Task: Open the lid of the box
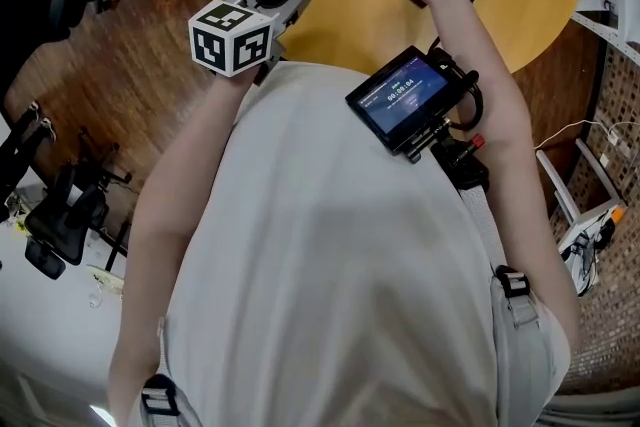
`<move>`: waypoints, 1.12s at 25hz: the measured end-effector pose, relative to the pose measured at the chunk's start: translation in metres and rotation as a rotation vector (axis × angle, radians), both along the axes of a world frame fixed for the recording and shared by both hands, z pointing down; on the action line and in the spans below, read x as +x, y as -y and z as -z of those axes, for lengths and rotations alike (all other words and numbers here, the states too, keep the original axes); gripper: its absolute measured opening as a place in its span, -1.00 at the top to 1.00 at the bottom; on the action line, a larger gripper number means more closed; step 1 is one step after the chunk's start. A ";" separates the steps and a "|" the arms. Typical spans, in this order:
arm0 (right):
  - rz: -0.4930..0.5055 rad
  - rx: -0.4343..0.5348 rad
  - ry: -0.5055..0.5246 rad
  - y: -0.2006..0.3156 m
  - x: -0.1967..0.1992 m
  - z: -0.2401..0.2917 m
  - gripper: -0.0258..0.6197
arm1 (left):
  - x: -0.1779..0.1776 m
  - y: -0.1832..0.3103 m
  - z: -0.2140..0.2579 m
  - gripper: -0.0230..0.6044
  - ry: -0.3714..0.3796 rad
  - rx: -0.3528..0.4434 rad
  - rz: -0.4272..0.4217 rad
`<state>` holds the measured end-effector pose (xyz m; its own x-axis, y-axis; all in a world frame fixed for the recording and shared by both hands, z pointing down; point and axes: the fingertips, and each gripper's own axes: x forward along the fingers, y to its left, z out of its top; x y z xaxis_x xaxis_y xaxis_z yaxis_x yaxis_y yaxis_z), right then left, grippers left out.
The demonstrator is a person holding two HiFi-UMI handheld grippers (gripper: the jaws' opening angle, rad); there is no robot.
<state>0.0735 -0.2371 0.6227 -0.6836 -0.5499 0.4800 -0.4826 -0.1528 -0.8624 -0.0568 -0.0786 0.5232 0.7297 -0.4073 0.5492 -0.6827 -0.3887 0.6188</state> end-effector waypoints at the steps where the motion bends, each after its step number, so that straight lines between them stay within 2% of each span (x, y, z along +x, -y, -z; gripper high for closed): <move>1: 0.001 -0.002 0.003 0.000 -0.001 0.000 0.72 | -0.001 0.001 0.000 0.93 -0.001 0.000 -0.001; 5: 0.037 -0.002 0.016 -0.014 -0.009 0.008 0.72 | 0.000 -0.004 0.009 0.93 -0.007 0.015 -0.016; 10: 0.085 0.032 0.040 -0.091 -0.010 0.040 0.72 | 0.010 -0.050 0.041 0.93 -0.009 0.075 -0.028; 16: 0.121 -0.012 0.080 -0.143 -0.027 0.021 0.73 | 0.005 -0.048 0.042 0.93 -0.018 0.090 -0.039; 21: 0.058 -0.025 0.110 -0.146 -0.025 0.014 0.73 | 0.008 -0.043 0.043 0.93 -0.011 0.092 -0.067; 24: 0.052 -0.022 0.079 -0.143 -0.019 0.010 0.71 | 0.012 -0.044 0.043 0.93 -0.005 0.102 -0.086; 25: 0.050 -0.021 0.067 -0.143 -0.016 0.009 0.63 | 0.012 -0.044 0.044 0.93 -0.007 0.105 -0.090; 28: 0.048 -0.014 0.041 -0.145 -0.013 0.011 0.58 | 0.008 -0.036 0.047 0.93 -0.015 0.116 -0.095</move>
<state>0.0604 -0.0918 0.6115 -0.7284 -0.5094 0.4582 -0.4539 -0.1422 -0.8796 -0.0488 -0.0429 0.4761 0.7760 -0.3957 0.4911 -0.6301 -0.5205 0.5762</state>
